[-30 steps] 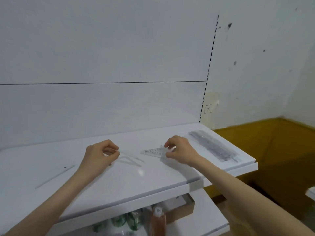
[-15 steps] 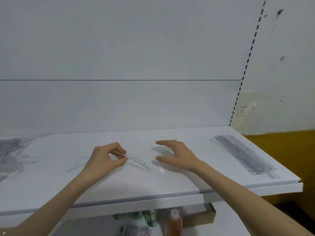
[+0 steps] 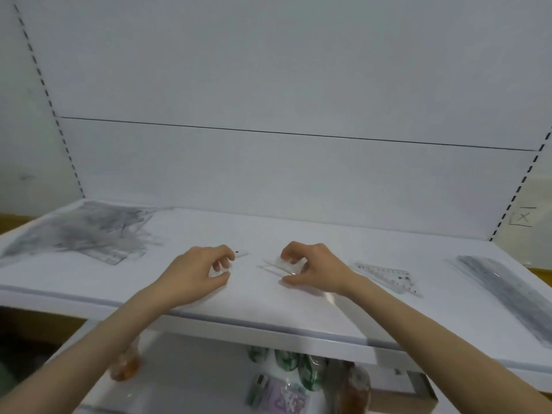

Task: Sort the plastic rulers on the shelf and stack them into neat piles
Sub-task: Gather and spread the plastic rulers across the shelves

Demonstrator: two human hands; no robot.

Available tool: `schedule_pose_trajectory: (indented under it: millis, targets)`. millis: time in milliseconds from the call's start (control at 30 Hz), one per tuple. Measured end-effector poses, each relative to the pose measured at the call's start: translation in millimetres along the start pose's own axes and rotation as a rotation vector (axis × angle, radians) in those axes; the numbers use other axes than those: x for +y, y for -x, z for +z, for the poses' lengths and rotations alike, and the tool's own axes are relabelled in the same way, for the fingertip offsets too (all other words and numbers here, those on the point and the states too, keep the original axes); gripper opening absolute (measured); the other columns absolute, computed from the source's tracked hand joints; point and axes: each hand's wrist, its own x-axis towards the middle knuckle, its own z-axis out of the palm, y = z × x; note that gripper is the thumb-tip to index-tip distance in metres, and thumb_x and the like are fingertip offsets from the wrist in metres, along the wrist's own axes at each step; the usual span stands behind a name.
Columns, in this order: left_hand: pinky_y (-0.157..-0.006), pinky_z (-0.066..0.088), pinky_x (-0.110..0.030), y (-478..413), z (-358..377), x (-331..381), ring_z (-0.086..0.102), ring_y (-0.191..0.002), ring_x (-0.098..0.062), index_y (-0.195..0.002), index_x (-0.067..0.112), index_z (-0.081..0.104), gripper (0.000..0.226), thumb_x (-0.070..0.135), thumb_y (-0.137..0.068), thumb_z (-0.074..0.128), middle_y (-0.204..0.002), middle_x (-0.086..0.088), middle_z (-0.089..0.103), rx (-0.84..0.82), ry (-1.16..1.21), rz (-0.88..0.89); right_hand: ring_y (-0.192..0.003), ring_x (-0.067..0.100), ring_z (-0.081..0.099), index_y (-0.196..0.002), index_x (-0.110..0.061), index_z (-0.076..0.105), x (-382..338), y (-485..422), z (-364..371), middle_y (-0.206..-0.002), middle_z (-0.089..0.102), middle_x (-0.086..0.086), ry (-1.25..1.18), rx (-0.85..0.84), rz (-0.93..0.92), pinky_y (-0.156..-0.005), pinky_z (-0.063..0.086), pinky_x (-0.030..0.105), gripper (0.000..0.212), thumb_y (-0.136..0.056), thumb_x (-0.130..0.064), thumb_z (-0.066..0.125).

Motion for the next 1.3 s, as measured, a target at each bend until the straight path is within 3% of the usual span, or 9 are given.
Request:
schedule_pose_trajectory:
  millis: [200, 367, 500, 700, 833, 1033, 1167, 1300]
  targets:
    - [-0.075, 0.041, -0.024, 52, -43, -65, 0.052, -0.097, -0.006, -0.110, 0.027, 0.059, 0.024, 0.029, -0.086, 0.063, -0.109, 0.011, 0.059, 0.037, -0.152, -0.187, -0.098, 0.016, 0.057, -0.112, -0.019, 0.059, -32, -49, 36, -0.109, 0.065, -0.002, 0.073, 0.004, -0.050, -0.086, 0.048, 0.032, 0.041, -0.078, -0.037, 0.072]
    - [-0.083, 0.049, -0.028, 104, -69, -89, 0.052, -0.096, -0.005, -0.104, 0.030, 0.059, 0.021, 0.025, -0.085, 0.066, -0.104, 0.012, 0.057, 0.148, -0.112, -0.353, -0.102, 0.022, 0.054, -0.119, -0.015, 0.056, -65, -86, 74, -0.110, 0.063, 0.005, 0.146, 0.003, -0.138, -0.076, 0.040, 0.029, 0.042, -0.084, -0.038, 0.066]
    - [-0.077, 0.051, -0.026, 136, -70, -98, 0.055, -0.093, -0.006, -0.096, 0.031, 0.058, 0.021, 0.018, -0.083, 0.067, -0.096, 0.012, 0.059, 0.246, -0.072, -0.388, -0.105, 0.024, 0.052, -0.120, -0.013, 0.056, -66, -102, 91, -0.110, 0.062, 0.008, 0.156, 0.013, -0.104, -0.077, 0.038, 0.028, 0.044, -0.087, -0.042, 0.062]
    - [-0.076, 0.052, -0.027, 148, -68, -103, 0.054, -0.092, -0.004, -0.096, 0.032, 0.060, 0.016, 0.023, -0.084, 0.066, -0.096, 0.013, 0.060, 0.236, -0.090, -0.409, -0.100, 0.032, 0.058, -0.107, -0.009, 0.069, -64, -105, 101, -0.101, 0.066, 0.008, 0.232, 0.078, -0.131, -0.086, 0.044, 0.033, 0.072, -0.081, -0.069, 0.038]
    - [-0.083, 0.050, -0.032, 135, -61, -96, 0.052, -0.097, -0.009, -0.104, 0.023, 0.062, 0.018, 0.023, -0.086, 0.061, -0.102, 0.006, 0.060, 0.204, -0.134, -0.399, -0.121, 0.027, 0.046, -0.121, -0.013, 0.062, -88, -95, 106, -0.127, 0.059, 0.003, 0.156, 0.161, -0.117, -0.101, 0.038, 0.036, 0.048, -0.091, -0.049, 0.053]
    - [-0.087, 0.048, -0.036, 118, -51, -102, 0.047, -0.104, -0.009, -0.109, 0.024, 0.060, 0.021, 0.027, -0.089, 0.057, -0.111, 0.006, 0.058, 0.202, -0.140, -0.424, -0.122, 0.029, 0.046, -0.120, -0.011, 0.062, -134, -103, 123, -0.126, 0.059, 0.005, 0.106, 0.123, -0.217, -0.102, 0.034, 0.036, 0.038, -0.090, -0.033, 0.059]
    - [-0.089, 0.045, -0.031, 109, -52, -119, 0.048, -0.106, -0.012, -0.108, 0.021, 0.062, 0.020, 0.024, -0.088, 0.058, -0.111, 0.005, 0.060, 0.353, -0.047, -0.496, -0.122, 0.028, 0.045, -0.122, -0.013, 0.060, -182, -117, 150, -0.129, 0.058, 0.005, 0.064, 0.111, -0.196, -0.102, 0.032, 0.033, 0.039, -0.086, -0.027, 0.060]
    - [-0.082, 0.040, -0.022, 104, -57, -150, 0.050, -0.102, -0.011, -0.104, 0.018, 0.065, 0.017, 0.019, -0.088, 0.059, -0.107, 0.004, 0.063, 0.556, 0.106, -0.509, -0.122, 0.026, 0.046, -0.122, -0.013, 0.060, -228, -143, 188, -0.129, 0.059, 0.005, -0.019, 0.098, -0.169, -0.101, 0.032, 0.030, 0.043, -0.082, -0.029, 0.060]
